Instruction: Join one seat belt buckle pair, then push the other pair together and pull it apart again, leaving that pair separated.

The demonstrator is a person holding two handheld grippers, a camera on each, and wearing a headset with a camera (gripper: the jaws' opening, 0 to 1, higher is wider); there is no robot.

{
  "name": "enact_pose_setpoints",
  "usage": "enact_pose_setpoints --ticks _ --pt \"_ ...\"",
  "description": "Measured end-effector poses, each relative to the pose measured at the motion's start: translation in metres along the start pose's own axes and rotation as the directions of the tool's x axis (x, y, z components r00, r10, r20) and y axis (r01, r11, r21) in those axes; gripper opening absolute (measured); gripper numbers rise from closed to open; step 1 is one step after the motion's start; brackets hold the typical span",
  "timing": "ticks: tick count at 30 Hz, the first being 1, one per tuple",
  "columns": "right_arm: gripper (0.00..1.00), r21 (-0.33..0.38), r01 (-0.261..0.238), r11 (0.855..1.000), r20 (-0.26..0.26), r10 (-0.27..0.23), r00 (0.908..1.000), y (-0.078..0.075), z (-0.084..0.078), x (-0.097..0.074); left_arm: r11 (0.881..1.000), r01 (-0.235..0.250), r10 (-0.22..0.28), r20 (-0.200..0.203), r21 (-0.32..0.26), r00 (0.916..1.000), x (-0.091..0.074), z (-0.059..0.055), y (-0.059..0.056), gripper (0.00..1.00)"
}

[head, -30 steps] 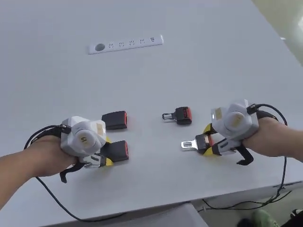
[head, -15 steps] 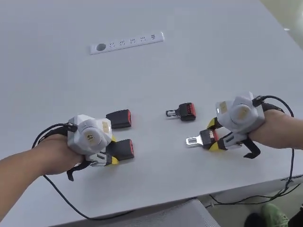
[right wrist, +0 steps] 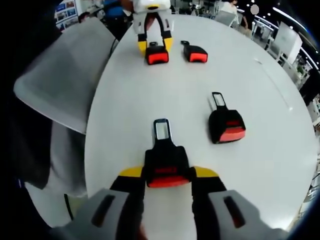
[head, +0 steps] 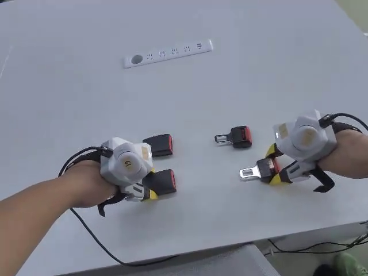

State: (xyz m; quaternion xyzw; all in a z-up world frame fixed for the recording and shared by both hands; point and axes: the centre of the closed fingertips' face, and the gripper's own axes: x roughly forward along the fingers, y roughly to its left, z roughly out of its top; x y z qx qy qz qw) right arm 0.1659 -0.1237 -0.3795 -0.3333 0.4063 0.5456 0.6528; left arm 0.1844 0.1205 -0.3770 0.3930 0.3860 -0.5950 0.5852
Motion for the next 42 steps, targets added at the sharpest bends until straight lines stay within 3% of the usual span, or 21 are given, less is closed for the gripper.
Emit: enact_pose_setpoints --ticks 6,21,32,42 --pt "0.35 0.013 0.013 1.0 -0.029 -0.013 0.9995 0.003 0.007 -0.001 1.0 0.002 -0.002 -0.013 0.004 0.9999 0.0 0.0 0.0 0.34" --pt "0.35 0.051 0.034 0.998 0.028 -0.036 0.999 -0.001 0.01 -0.001 1.0 0.003 -0.002 -0.038 0.02 0.9993 0.001 0.0 -0.002 0.34" --pt "0.36 0.056 0.033 0.998 0.03 -0.035 0.9989 -0.005 0.009 0.002 1.0 0.005 -0.004 -0.045 0.024 0.999 0.0 0.0 -0.003 0.34" --pt "0.36 0.066 0.049 0.997 0.062 -0.053 0.9967 -0.008 0.025 0.011 0.999 0.008 -0.007 -0.047 0.031 0.9989 0.001 -0.001 -0.003 0.34"
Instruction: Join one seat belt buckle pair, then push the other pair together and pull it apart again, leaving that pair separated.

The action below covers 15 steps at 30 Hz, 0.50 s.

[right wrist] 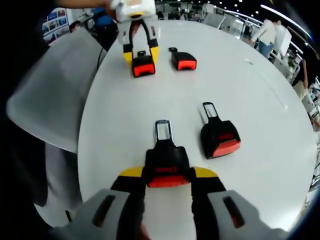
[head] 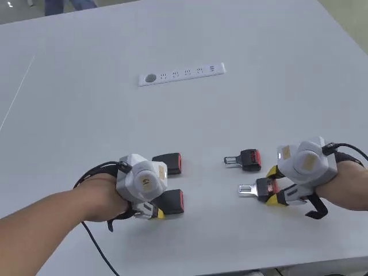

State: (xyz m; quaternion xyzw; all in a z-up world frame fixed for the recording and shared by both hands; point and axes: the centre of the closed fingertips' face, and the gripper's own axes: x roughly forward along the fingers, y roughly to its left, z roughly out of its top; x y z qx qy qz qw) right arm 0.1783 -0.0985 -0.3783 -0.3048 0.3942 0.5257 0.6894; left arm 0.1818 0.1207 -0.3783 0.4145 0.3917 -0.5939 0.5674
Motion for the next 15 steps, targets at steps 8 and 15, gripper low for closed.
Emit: enact_pose_setpoints --ticks 8,15 --pt "0.35 -0.004 -0.001 1.0 0.052 0.002 0.9987 0.008 0.021 0.012 1.0 0.005 -0.005 0.0 0.005 1.0 0.001 0.0 0.001 0.34" --pt "0.35 -0.01 -0.022 1.0 0.117 0.023 0.9929 0.021 0.051 0.029 1.0 0.005 -0.005 0.005 0.005 1.0 0.001 -0.001 0.001 0.34"
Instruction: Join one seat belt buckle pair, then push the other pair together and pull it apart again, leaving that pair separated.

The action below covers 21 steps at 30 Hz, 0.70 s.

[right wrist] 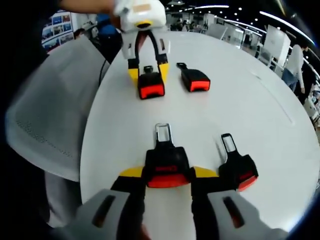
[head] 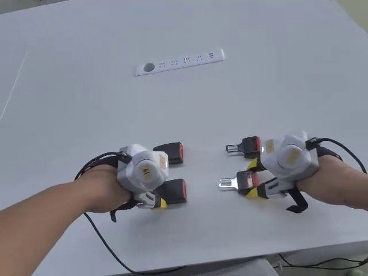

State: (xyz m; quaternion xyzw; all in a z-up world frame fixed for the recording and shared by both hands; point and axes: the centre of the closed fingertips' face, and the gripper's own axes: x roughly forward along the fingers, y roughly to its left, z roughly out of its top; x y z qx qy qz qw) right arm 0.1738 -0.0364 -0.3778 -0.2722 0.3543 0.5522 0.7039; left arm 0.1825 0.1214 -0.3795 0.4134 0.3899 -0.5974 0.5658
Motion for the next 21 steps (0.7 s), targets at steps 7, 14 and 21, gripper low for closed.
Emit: enact_pose_setpoints --ticks 7,14,21 --pt "0.35 -0.014 -0.009 1.0 0.019 0.009 0.9998 0.004 0.016 0.013 1.0 0.007 -0.007 -0.02 0.017 0.9998 0.001 0.001 0.0 0.34" --pt "0.35 -0.04 -0.012 0.999 0.013 0.013 0.9998 0.008 0.033 0.025 1.0 0.001 -0.001 -0.018 0.009 0.9998 0.001 0.001 0.001 0.34" --pt "0.35 -0.067 -0.034 0.997 -0.013 0.033 0.9994 0.014 0.043 0.033 1.0 0.004 -0.003 -0.008 0.011 1.0 0.0 0.001 0.002 0.34"
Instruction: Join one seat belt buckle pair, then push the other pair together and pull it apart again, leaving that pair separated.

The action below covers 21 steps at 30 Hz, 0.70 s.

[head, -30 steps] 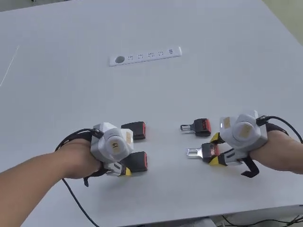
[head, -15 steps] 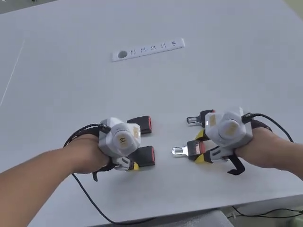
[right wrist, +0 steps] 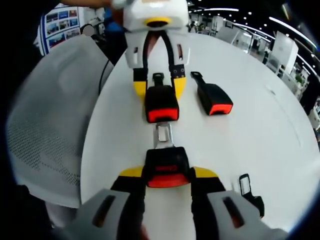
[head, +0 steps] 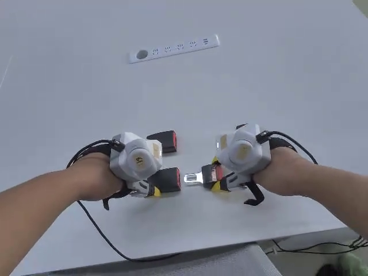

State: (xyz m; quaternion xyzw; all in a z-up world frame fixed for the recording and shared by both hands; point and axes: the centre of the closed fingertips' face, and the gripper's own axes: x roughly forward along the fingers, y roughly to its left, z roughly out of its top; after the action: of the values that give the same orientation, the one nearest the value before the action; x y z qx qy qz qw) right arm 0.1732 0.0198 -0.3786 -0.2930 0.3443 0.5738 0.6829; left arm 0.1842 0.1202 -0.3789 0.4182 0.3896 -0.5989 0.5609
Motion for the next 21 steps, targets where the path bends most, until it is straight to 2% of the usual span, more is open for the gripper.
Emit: enact_pose_setpoints --ticks 6,8,13,21 --pt "0.35 -0.009 -0.007 1.0 -0.017 0.006 0.9998 0.0025 0.0083 0.006 1.0 0.0 0.0 0.013 -0.003 0.9999 0.0003 0.0014 0.0004 0.34" --pt "0.35 -0.013 -0.007 1.0 -0.034 0.006 0.9994 0.0012 0.0074 0.0057 1.0 0.0 0.0 0.009 0.0 1.0 0.0004 0.0015 0.0006 0.34" --pt "0.35 -0.015 -0.008 1.0 -0.04 0.008 0.9992 0.001 0.0061 0.0052 1.0 0.0 0.0 0.007 -0.004 1.0 0.0002 0.0014 0.0008 0.34" --pt "0.35 -0.002 0.005 1.0 0.005 -0.005 1.0 -0.0002 0.0072 0.0049 1.0 -0.004 0.004 0.0 -0.018 1.0 0.0002 0.0014 0.0012 0.34"
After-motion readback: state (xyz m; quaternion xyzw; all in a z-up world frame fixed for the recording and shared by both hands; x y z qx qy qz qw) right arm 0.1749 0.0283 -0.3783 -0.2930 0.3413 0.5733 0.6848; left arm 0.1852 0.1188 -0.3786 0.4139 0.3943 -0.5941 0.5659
